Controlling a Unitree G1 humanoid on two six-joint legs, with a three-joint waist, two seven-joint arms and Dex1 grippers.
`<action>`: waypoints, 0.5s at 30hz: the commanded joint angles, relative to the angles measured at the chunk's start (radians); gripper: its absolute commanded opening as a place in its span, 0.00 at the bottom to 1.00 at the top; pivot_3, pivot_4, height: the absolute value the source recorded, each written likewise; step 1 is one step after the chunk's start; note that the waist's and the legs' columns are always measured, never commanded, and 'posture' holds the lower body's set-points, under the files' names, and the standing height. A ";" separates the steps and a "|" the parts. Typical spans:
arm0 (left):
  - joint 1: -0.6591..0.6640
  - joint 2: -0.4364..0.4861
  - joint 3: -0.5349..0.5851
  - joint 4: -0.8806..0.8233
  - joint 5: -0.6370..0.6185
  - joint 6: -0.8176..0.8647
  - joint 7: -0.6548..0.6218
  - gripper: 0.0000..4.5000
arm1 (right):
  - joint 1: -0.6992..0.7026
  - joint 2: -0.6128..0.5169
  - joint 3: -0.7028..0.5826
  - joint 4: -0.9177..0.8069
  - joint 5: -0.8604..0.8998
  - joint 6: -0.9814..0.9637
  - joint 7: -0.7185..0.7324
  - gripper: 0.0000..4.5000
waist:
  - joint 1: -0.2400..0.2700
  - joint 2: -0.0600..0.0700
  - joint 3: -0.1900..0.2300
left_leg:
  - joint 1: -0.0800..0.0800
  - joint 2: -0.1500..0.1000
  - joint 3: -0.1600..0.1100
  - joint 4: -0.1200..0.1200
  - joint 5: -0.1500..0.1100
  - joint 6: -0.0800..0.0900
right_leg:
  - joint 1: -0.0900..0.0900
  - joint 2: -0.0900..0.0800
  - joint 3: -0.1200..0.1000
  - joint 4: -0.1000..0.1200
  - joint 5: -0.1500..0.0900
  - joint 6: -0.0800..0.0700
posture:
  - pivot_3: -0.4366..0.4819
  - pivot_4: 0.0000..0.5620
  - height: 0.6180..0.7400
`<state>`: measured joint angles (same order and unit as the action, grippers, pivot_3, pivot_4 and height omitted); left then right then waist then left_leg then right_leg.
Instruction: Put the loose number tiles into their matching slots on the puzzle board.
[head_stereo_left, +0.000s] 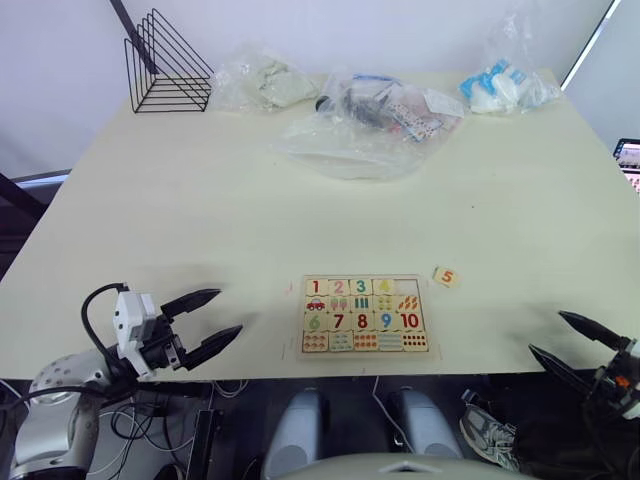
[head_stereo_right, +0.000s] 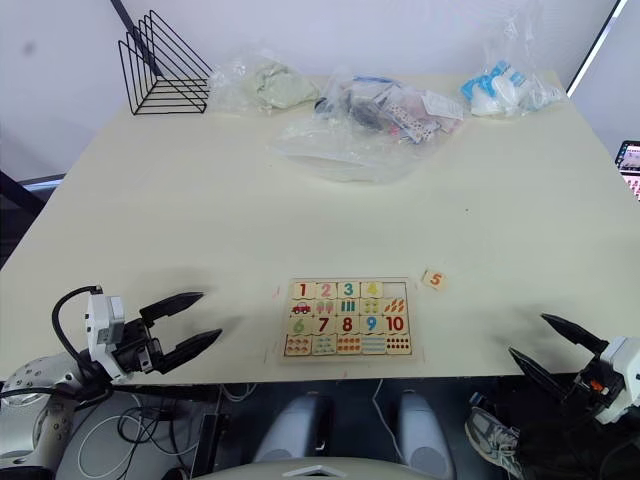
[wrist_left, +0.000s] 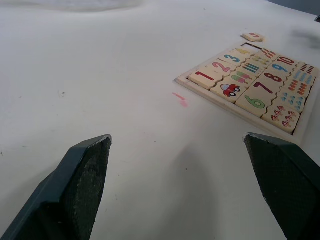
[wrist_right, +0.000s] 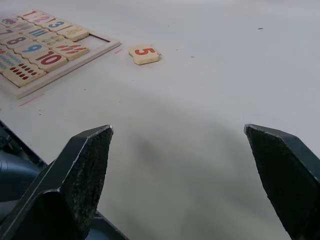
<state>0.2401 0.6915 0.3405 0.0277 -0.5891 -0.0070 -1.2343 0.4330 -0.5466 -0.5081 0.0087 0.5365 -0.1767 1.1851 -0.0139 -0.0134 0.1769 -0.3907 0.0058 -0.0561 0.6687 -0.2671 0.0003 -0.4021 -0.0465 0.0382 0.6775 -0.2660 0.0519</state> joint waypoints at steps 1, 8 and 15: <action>-0.003 -0.001 0.023 -0.001 -0.001 -0.022 -0.010 1.00 | -0.007 -0.012 -0.002 0.006 0.008 -0.031 0.015 0.98 | 0.000 0.000 0.000 | 0.000 0.000 0.000 0.000 0.000 0.000 | 0.000 0.000 0.000 0.000 0.000 0.000 | 0.48 0.27 1.00; -0.014 0.004 0.031 0.019 0.003 -0.032 -0.020 1.00 | -0.023 -0.009 0.015 0.023 0.006 -0.047 0.017 0.98 | 0.000 0.000 0.000 | 0.000 0.000 0.000 0.000 0.000 0.000 | 0.000 0.000 0.000 0.000 0.000 0.000 | 0.48 0.27 1.00; -0.024 0.012 0.033 0.034 0.004 -0.038 -0.036 1.00 | -0.032 -0.009 0.029 0.027 0.002 -0.055 0.013 0.98 | 0.000 0.000 0.000 | 0.000 0.000 0.000 0.000 0.000 0.000 | 0.000 0.000 0.000 0.000 0.000 0.000 | 0.48 0.27 1.00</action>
<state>0.2172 0.6923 0.3435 0.0625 -0.5800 -0.0285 -1.2606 0.4014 -0.5467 -0.4725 0.0451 0.5308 -0.2104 1.1963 -0.0140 -0.0134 0.1768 -0.3906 0.0057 -0.0558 0.6687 -0.2671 0.0003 -0.4021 -0.0465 0.0383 0.6776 -0.2659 0.0519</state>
